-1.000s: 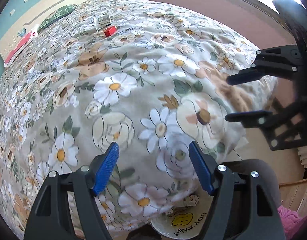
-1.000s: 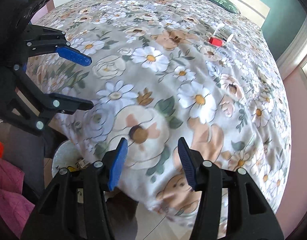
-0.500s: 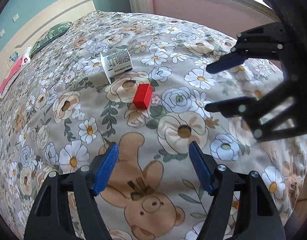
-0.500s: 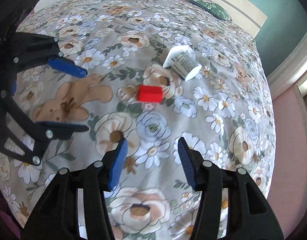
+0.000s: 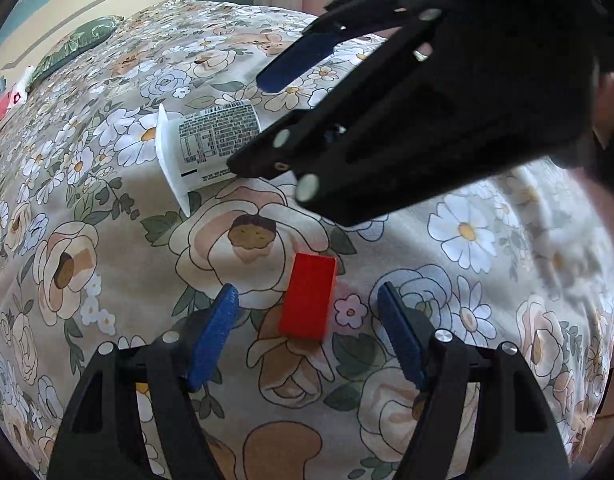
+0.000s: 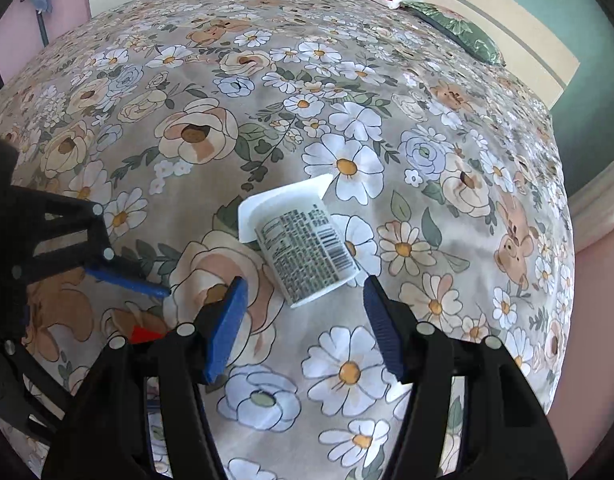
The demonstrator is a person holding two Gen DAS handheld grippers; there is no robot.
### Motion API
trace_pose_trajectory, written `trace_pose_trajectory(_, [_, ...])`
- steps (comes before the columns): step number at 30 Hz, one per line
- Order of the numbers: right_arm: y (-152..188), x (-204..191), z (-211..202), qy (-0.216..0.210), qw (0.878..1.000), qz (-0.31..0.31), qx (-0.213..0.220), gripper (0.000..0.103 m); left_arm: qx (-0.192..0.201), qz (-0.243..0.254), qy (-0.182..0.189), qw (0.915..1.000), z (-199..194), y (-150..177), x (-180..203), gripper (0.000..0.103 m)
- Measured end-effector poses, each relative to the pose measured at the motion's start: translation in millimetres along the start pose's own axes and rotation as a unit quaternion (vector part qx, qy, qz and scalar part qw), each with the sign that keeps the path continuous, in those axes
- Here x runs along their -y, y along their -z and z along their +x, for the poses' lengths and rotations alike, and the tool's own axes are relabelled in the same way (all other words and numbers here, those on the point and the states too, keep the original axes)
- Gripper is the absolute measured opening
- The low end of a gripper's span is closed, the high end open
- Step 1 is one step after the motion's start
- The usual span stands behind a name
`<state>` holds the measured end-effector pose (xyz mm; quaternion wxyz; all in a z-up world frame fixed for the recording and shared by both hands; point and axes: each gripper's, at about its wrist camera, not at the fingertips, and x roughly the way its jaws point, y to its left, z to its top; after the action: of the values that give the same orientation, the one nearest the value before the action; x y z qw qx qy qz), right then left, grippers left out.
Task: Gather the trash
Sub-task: 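Grasp the red block with the left tool while the right tool grasps the yogurt cup, then carry the red block and yogurt cup over to the trash bin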
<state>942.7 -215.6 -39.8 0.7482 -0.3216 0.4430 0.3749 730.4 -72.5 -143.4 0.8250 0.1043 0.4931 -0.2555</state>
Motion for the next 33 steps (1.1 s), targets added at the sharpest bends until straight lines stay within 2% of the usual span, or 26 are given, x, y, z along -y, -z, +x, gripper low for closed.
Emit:
trace_pose_trajectory(1, [-3.4,3.3,6.6,-0.006,1.000,-0.003,0.001,0.061,0.000,-0.002,0.008,1.0000,4.3,-1.2,-1.7,0.068])
trace_pose_trajectory(4, [-15.3,10.1,29.1,-0.036,0.999,-0.018,-0.001,0.061,0.004,-0.003,0.016,0.9999,11.0,-4.1,-4.2,0.060])
trace_pose_trajectory(6, [-20.3,12.1,44.5,-0.037,0.999,-0.024,-0.012,0.061,0.004,0.002,0.018,0.9998,13.0,-4.9,-3.9,0.055])
trace_pose_trajectory(8, [-23.0,12.7,59.9,-0.045,0.998,-0.029,-0.028,0.061,0.003,0.005,0.027,0.9996,14.4,-5.9,-4.9,0.041])
trace_pose_trajectory(10, [-23.6,14.0,67.8,-0.061,0.997,-0.022,-0.030,0.060,0.000,0.007,0.035,0.9994,16.2,-6.0,-5.9,0.023])
trace_pose_trajectory(12, [-23.8,17.6,69.6,-0.082,0.996,-0.003,-0.029,0.051,0.001,0.011,0.033,0.9994,16.6,-4.2,-4.6,0.022])
trace_pose_trajectory(15, [-21.6,13.9,64.5,-0.072,0.997,0.000,-0.021,0.048,0.005,0.020,0.023,0.9995,14.9,-0.9,0.0,0.022])
trace_pose_trajectory(24, [-15.9,4.9,25.4,-0.001,1.000,0.029,0.011,0.048,0.009,0.020,-0.003,0.9998,-11.8,12.8,12.3,0.022])
trace_pose_trajectory(33, [-8.0,-38.8,-48.5,0.041,0.998,0.029,0.033,0.048,0.041,0.024,-0.052,0.9975,-88.4,44.5,29.6,0.022])
